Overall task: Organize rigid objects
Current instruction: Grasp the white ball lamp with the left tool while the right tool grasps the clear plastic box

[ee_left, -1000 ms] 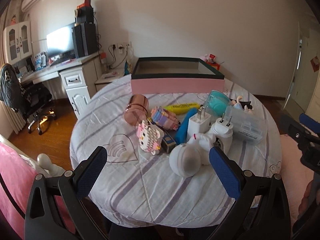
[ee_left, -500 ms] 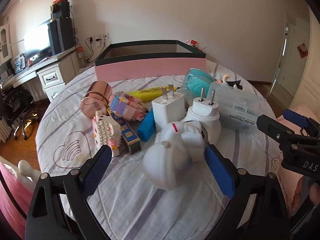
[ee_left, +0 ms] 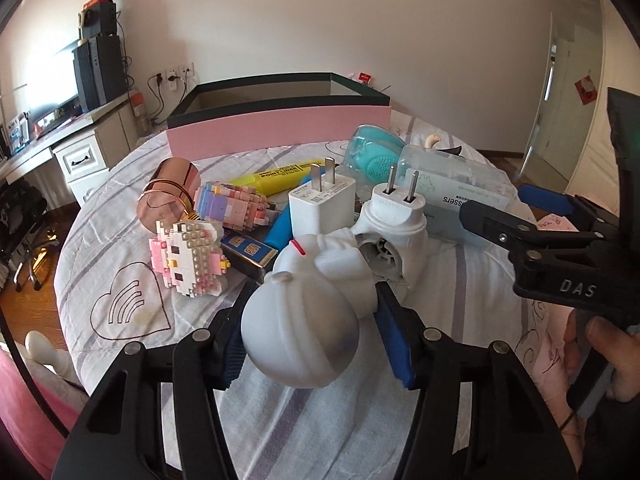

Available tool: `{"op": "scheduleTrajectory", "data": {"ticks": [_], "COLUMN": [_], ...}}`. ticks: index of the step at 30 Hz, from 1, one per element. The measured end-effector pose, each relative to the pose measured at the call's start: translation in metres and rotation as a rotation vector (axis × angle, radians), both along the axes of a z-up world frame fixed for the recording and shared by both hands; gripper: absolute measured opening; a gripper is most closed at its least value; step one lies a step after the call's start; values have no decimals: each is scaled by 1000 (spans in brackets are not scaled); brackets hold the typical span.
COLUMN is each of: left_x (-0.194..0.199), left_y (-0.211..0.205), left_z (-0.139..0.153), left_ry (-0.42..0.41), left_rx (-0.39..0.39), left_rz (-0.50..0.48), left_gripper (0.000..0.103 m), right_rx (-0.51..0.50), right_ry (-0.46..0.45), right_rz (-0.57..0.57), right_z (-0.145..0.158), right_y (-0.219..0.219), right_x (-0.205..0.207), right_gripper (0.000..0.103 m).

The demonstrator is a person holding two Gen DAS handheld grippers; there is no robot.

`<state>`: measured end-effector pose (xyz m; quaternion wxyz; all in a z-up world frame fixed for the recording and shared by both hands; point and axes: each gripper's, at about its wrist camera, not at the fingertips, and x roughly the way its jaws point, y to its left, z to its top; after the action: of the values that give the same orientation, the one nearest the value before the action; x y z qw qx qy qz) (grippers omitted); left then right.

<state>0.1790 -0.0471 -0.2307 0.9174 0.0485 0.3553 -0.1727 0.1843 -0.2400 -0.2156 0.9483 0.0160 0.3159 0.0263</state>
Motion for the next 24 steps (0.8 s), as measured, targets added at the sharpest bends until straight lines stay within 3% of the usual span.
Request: {"op": "scheduleTrajectory", "data": {"ticks": [5,8,9,10,12,13,20,21,24], "left_x": [1,4,6,8,12,12,15,15,14], "left_y": [21,30,33,34,37,37,35,35,35], "left_z": [10,12,12,11,8,7,3,4,12], "left_ry": [-12,-13,-14,-13,9,8,-4,-7,-34], "left_rx": [-40,-48,-46,-46,-57,-63,-67,-69,-72], "left_rz": [26,47,55,62,55,56,54,49,46], "left_gripper": [58,58,57,56,48,48,46,46,45], "right_rx": [-17,-8,-5,-5,-15,-9,-16,-8,-4], "right_ry": [4,-6,-5,-1,22,25,73,74,59], "right_rz": [69,104,122,134,153,169,198,207,214], "right_z": [-4,-1,0,0,-1,-2,-14,-14,-11], "right_y": [10,18,21,24,29,30,37,37,39], "right_x": [14,11,10,9,10,12,31,32,30], "right_gripper": [102,84,66,57,53,49,46,37,33]}}
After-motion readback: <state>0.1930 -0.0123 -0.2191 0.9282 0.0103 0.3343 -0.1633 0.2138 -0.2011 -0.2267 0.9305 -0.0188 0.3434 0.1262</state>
